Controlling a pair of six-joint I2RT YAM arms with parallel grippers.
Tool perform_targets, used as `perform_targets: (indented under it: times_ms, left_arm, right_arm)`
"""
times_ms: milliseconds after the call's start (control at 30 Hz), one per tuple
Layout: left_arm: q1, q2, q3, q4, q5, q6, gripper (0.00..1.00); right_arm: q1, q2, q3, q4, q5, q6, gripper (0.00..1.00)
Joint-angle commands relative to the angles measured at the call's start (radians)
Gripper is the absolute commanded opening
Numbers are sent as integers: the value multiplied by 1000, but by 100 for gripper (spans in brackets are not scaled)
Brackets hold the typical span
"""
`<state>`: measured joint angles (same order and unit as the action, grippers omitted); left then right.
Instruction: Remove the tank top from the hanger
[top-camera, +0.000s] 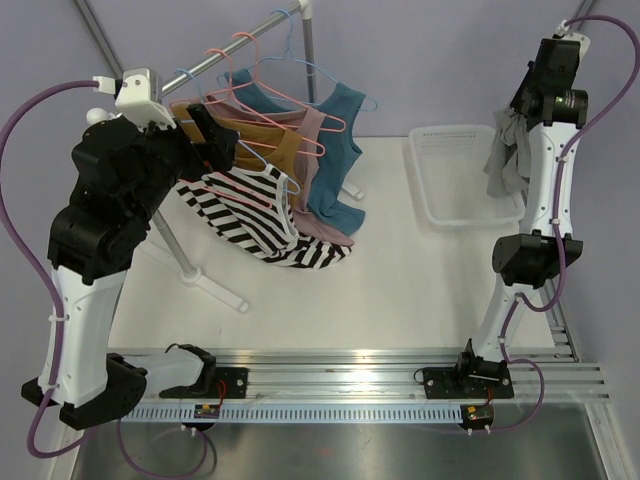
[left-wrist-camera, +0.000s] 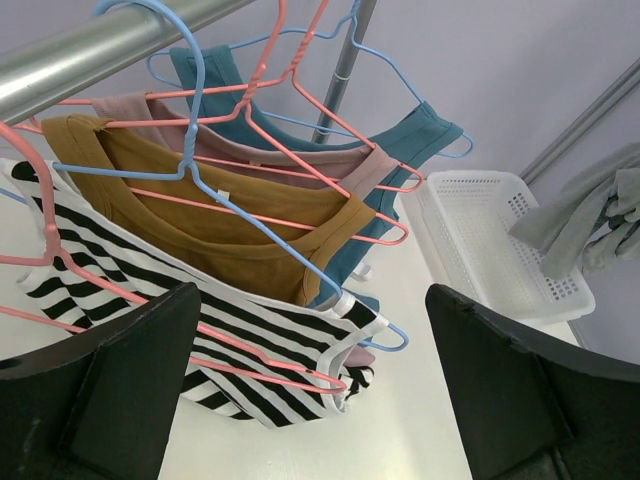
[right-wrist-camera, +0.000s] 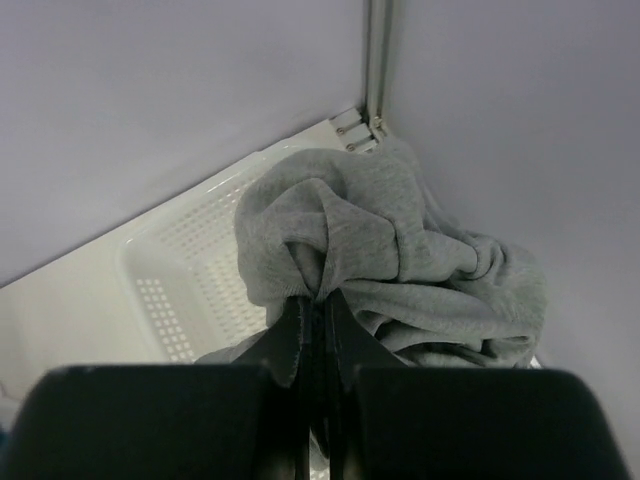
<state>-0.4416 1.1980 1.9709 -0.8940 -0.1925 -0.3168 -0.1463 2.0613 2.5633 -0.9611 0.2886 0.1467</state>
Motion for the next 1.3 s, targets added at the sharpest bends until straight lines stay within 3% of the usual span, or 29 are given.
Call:
perform_targets:
  times_ms: [0,267,333,433,467,500,667,733,867,900,967,1100,1267]
  left_arm:
    - [-8,8,37,33,-25,15,99]
    - [-11,18,51,27,-42,25,99]
    - [-11,23,55,24,-50,25,99]
    - [-14,49,95,-12,-80,27,99]
    - [-17,64,108,-23,-97,31,99]
    - [-19,72,115,-32,-134,35,99]
    - [-40,106,141,-65,-249,25,99]
    - [-63,123,140,-68,-310,21,99]
    - [-81,175,170,-83,-378,4,99]
    - [-86,195,181,-91,-404,1,99]
    - [-100,244,201,-109,-433,-4,99]
    - [-103,294,204,-102,-472,-16,96]
    - [-106,345,187,-98,-530,-65,87]
  right_arm:
    - [14,-18,-40,41,-123,34,0]
    - [82,51,-57,61,-147,43,0]
    - [83,88,-45,59,-157,66,8]
    - [85,128,-20,36,-125,74,48]
    - [83,131,-14,24,-115,82,84]
    - [83,123,-11,18,-106,88,99]
    - [85,2,-99,47,-175,114,100]
    - [85,-131,-275,111,-265,134,100]
    - [79,-378,-660,467,-706,238,100]
    - [80,-445,-774,519,-754,266,100]
    - [79,-486,-836,579,-856,303,97]
    - [80,-564,-975,627,-985,358,93]
    - [83,-647,-1094,636,-979,318,92]
